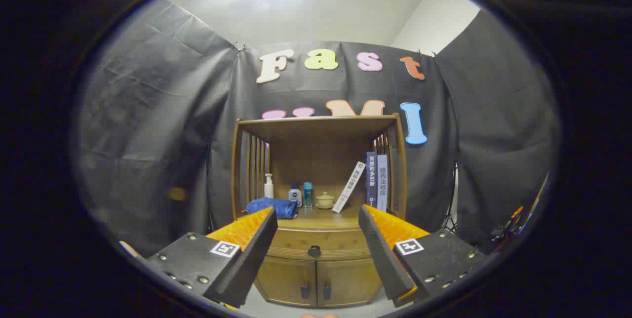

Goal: Pull open the drawer, take out the items inside it, and place them on the countertop above the cabinet.

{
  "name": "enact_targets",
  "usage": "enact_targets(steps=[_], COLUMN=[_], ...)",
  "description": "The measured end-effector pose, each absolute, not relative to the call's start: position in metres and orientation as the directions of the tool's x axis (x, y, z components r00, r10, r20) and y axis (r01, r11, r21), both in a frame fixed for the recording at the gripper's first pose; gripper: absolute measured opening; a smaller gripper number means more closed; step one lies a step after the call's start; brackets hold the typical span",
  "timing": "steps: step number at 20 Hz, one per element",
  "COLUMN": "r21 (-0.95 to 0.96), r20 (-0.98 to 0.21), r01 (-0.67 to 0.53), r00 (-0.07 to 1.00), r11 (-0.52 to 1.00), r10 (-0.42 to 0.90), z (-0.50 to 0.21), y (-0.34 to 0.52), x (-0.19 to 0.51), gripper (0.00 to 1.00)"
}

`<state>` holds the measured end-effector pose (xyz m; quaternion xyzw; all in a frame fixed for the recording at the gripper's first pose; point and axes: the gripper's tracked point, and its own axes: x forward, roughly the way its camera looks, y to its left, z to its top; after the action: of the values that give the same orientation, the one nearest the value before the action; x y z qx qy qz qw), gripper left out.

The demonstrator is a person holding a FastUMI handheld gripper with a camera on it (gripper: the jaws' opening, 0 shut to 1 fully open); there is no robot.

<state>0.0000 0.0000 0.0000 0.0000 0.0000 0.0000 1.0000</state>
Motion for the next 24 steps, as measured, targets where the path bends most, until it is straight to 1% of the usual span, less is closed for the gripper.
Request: enact_targets(steps=[10,17,24], r21=[-0.023,-0.014,-0.108], r20=[0.015,-0.004,-0.014], r01=[0.021,0.012,0.007], r00=[1.000,1.000,1.000], r11=[1.000,1.000,0.994], r10=[-0.020,-0.012,-0.008], z=[0.002,-0.008,-0.035], y=[-0.007,-0.003,-0.002], x=[0.001,0.004,0.018], gripper=[0.99,0.99,0.99])
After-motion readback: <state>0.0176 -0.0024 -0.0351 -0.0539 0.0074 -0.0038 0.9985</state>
